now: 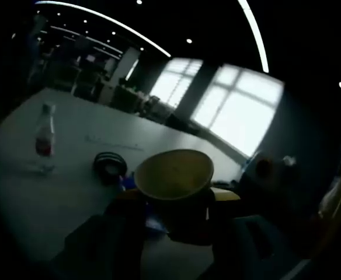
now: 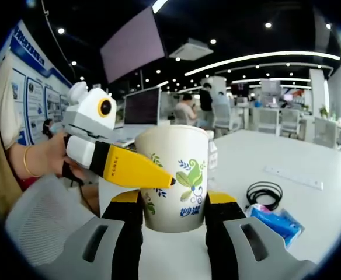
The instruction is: Arrange the tabletop items into an orderly group along one side of the table until the central work area is clear of visible clutter.
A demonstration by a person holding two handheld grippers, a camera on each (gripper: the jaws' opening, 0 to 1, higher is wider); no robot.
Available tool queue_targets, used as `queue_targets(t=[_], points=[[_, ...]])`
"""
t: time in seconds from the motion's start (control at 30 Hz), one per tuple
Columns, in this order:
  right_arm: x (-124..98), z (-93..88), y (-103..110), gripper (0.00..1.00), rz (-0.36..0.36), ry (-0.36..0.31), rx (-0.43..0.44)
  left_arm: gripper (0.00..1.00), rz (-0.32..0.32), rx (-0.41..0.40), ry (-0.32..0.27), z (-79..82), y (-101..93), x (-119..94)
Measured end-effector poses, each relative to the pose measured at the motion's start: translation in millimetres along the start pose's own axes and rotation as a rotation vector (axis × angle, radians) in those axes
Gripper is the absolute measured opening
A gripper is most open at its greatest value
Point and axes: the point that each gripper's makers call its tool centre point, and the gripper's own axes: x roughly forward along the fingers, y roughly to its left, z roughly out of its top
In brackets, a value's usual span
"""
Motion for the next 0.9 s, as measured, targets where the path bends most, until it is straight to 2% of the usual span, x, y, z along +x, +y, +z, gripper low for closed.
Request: queue_targets(t=[0.13, 0.37, 0.77, 0.9], points=[[-0.1, -1.3, -3.1, 0.43, -0.015, 0.006, 0.03, 0.4, 0.015, 0.032, -0.01, 4.0, 2.0, -1.0], [-5.5, -6.7, -15.8, 0.6, -0.061, 0.029, 0.059, 0.4, 0.058, 0.095, -0.022, 12.7, 9.2, -5.7], [-12.6, -11.6, -40.5, 1.0, -0.154, 0.038, 0.124, 0.4, 0.152, 0.245, -0.003, 18.6, 28.3, -8.1], [-16.5, -15.2, -51.5, 1.0, -0.186, 0.052, 0.15, 0.4, 0.169, 0.263, -0.006, 20.6, 33.5, -6.8]])
